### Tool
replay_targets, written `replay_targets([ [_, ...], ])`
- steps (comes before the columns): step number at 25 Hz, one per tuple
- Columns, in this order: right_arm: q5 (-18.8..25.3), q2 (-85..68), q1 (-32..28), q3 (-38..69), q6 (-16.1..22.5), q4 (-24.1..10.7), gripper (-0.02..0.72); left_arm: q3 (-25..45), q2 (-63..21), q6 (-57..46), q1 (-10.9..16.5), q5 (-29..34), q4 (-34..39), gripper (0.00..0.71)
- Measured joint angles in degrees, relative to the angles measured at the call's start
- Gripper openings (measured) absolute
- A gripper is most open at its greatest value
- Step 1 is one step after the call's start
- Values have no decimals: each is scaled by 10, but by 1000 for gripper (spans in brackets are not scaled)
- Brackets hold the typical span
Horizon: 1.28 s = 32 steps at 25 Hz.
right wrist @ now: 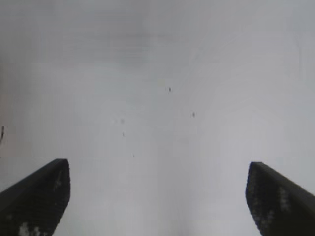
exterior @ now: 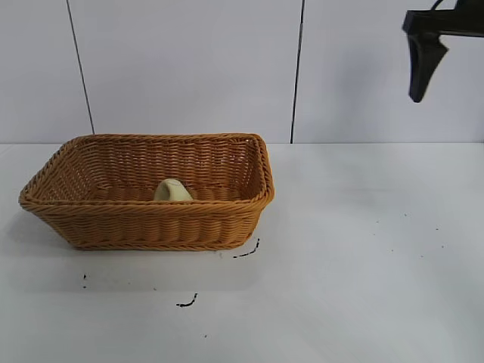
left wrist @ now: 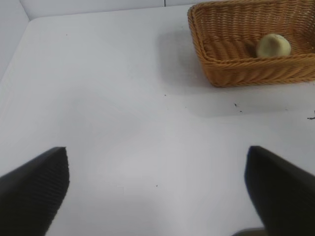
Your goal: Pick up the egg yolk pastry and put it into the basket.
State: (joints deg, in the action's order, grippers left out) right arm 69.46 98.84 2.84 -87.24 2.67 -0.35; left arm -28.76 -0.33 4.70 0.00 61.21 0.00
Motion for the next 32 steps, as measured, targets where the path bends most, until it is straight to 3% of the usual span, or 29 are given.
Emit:
replay_targets([
  [6, 1, -204, 0, 181, 3, -14, 695, 0, 0, 0, 0, 0, 0, 697],
  [14, 1, -487, 0, 343, 5, 25, 695, 0, 0, 0, 0, 0, 0, 697],
  [23, -90, -797, 0, 499, -17, 28, 695, 0, 0, 0, 0, 0, 0, 697],
  [28, -100, -895, 0, 586, -31, 29, 695, 0, 0, 0, 0, 0, 0, 697],
  [32, -103, -920, 0, 591, -32, 29, 695, 0, 0, 0, 0, 0, 0, 697],
])
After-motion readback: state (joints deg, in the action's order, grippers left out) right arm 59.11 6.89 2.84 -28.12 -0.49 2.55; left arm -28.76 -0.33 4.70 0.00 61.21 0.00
